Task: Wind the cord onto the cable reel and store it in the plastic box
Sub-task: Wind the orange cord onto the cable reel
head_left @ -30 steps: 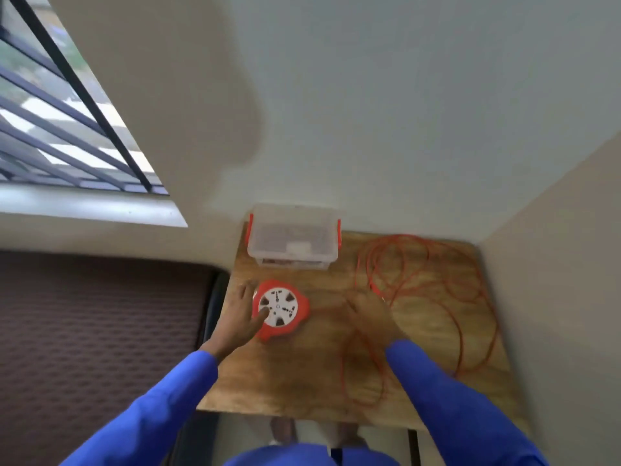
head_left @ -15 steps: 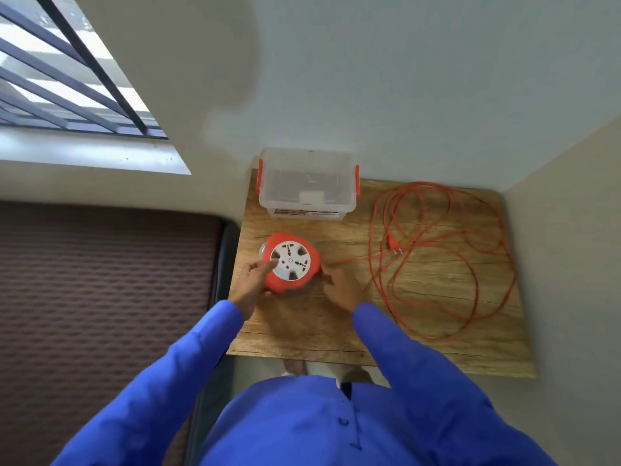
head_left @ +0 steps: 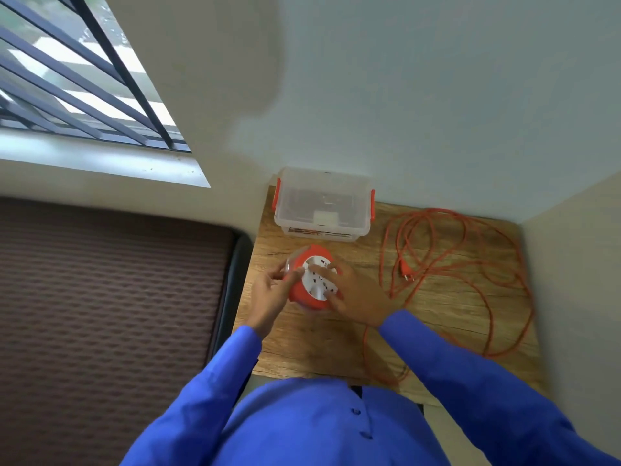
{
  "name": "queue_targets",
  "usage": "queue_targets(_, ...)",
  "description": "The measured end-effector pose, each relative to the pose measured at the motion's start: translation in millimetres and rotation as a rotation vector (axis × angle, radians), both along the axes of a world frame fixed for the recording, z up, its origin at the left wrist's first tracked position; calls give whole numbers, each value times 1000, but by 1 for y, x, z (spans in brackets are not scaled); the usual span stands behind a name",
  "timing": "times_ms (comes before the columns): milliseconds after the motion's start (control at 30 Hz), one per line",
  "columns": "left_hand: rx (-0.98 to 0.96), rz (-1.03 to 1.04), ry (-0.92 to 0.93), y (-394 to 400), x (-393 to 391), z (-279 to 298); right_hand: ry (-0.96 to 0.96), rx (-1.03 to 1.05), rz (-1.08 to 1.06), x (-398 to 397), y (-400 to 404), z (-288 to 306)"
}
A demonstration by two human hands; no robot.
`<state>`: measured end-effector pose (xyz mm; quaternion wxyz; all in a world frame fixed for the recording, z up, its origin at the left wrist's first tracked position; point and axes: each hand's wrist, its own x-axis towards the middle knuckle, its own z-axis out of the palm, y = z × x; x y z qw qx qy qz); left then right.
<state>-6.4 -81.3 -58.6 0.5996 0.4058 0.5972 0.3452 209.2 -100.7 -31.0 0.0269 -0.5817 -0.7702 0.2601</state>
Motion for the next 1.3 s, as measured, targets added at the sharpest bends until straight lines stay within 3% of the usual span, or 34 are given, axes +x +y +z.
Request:
queue_targets(233, 309, -61, 244, 25, 26, 52, 170, -22, -332, -4, 19, 46)
queue_targets(367, 467, -75, 361, 38, 44, 77, 151, 25, -413, -1, 32, 73)
queue_targets(567, 606, 51, 364, 39, 72, 113, 157, 214, -439, 8, 38, 104)
queue_targets(633, 651, 50, 353, 42, 75, 125, 237, 231, -452, 12, 38, 112)
queue_targets(700, 717, 29, 354, 45, 77, 133, 452, 183, -517, 16, 36, 117)
queue_targets(800, 738, -32, 155, 50, 75, 137, 667, 56, -585, 24, 31, 126)
queue_targets(1000, 344, -395, -530, 48, 66, 133, 680, -51, -411, 35, 25, 160)
queue_targets(1167, 270, -495, -611, 43, 63, 131, 592, 1, -361, 43, 21, 179)
queue_targets(1300, 345, -539, -675, 32, 71, 139, 623, 106, -548, 33, 21, 176)
